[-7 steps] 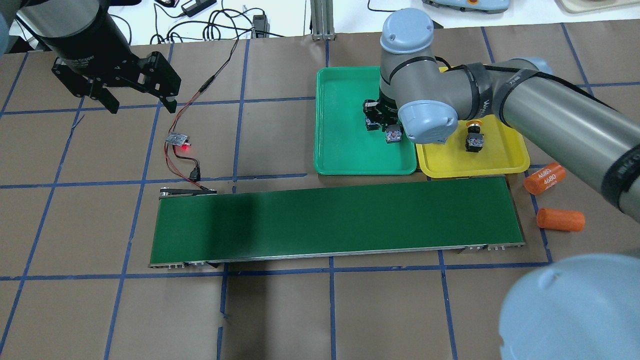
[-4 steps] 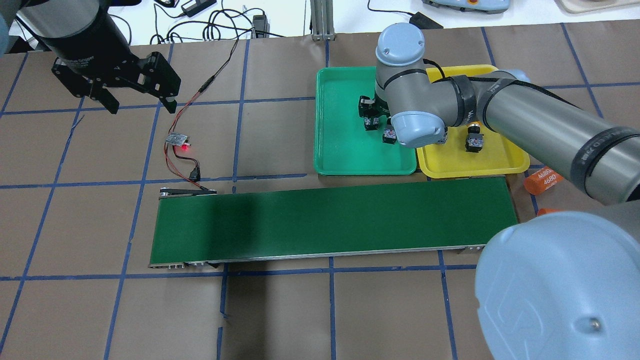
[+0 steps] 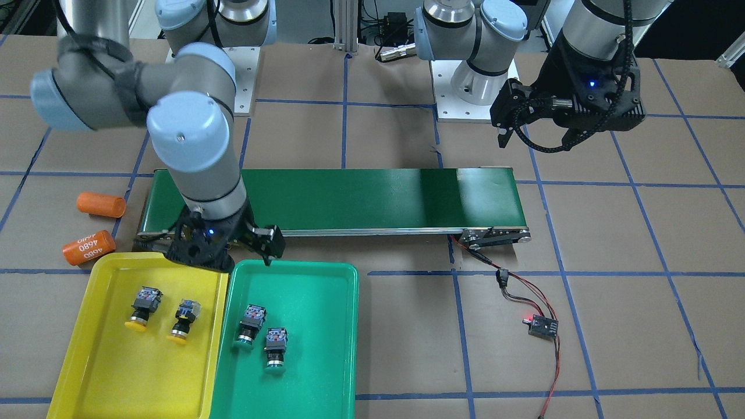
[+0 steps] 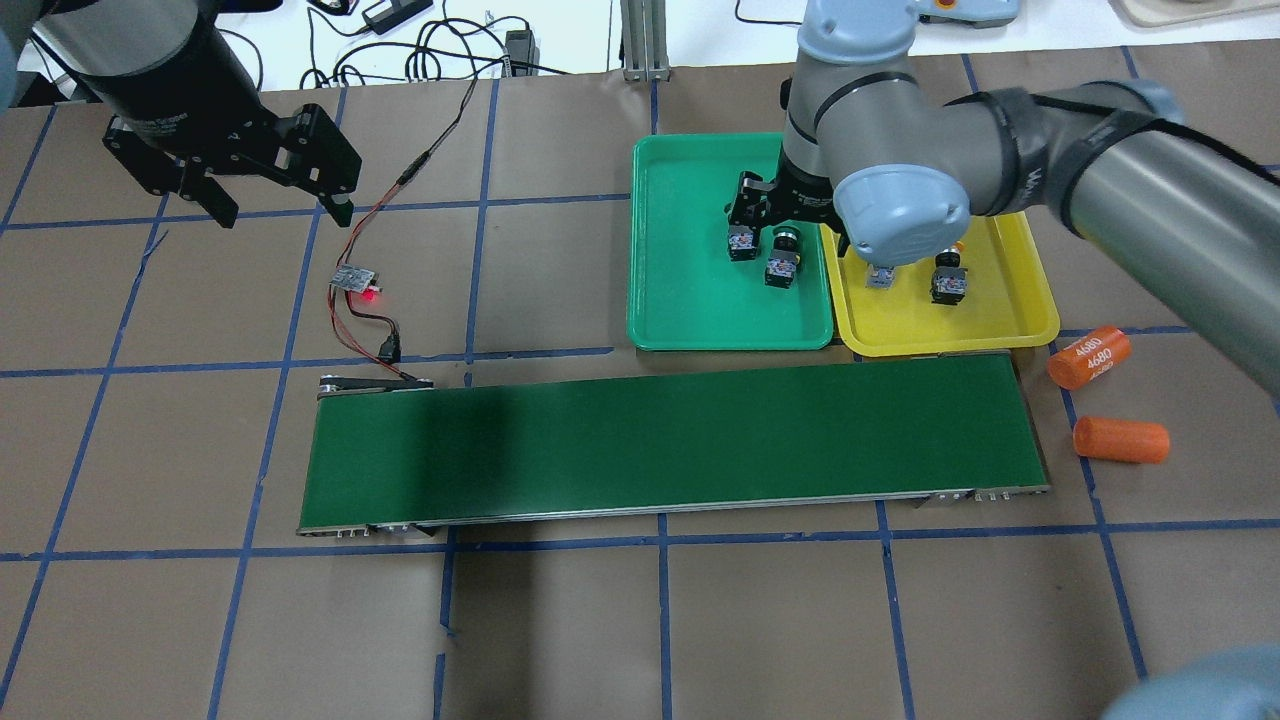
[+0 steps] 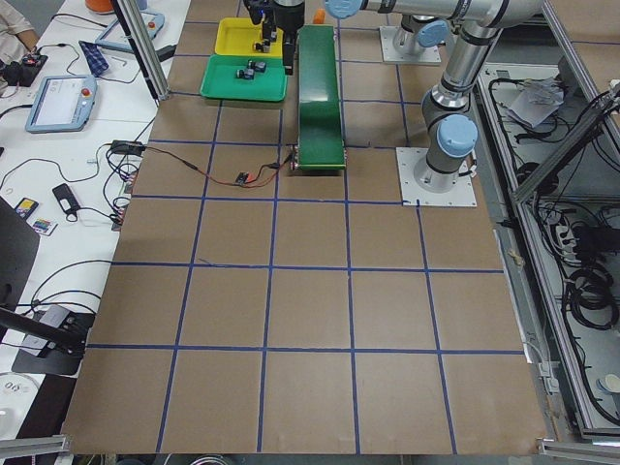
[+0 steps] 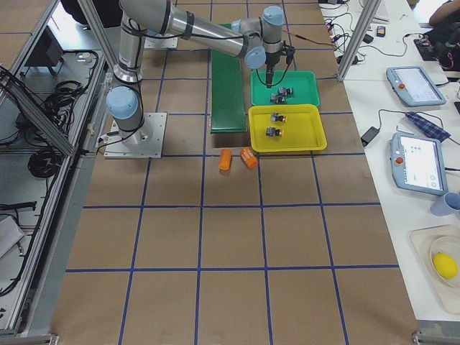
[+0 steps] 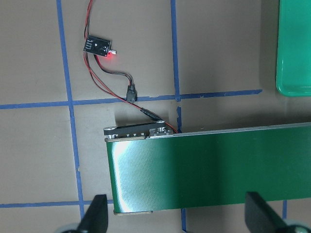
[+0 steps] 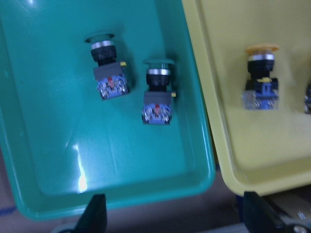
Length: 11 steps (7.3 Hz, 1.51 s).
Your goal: Sort buttons by color to trays
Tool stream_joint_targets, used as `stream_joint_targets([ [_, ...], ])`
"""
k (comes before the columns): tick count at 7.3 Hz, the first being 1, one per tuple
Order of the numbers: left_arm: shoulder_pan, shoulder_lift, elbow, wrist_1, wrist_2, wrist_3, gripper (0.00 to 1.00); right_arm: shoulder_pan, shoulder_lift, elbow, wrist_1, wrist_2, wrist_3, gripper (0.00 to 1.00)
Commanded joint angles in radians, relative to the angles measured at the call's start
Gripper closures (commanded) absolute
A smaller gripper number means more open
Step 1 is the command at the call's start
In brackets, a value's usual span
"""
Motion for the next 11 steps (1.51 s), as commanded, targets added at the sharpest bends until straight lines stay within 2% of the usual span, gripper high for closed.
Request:
stream_joint_targets([
  [1, 0.001, -0.001, 0.000, 0.000, 0.000, 0.000, 0.00, -0.102, -0.273, 0.020, 0.419, 0.001, -0.109, 0.00],
  [2, -0.001, -0.001, 0.001, 0.000, 0.000, 0.000, 0.00, -0.142, -0.318, 0.047, 0.460, 0.014, -0.174, 0.00],
  [4, -0.001, -0.001, 0.002, 0.000, 0.000, 0.000, 0.00, -0.142, -0.350, 0.090, 0.448, 0.017, -0.186, 0.00],
  [6, -0.001, -0.001, 0.002, 0.006, 0.000, 0.000, 0.00, -0.141, -0.378, 0.095, 0.366, 0.014, -0.176, 0.00],
  [11, -0.001, -0.001, 0.000, 0.006, 0.000, -0.002, 0.00, -0.141, -0.406, 0.100, 0.370, 0.014, -0.241, 0.00],
])
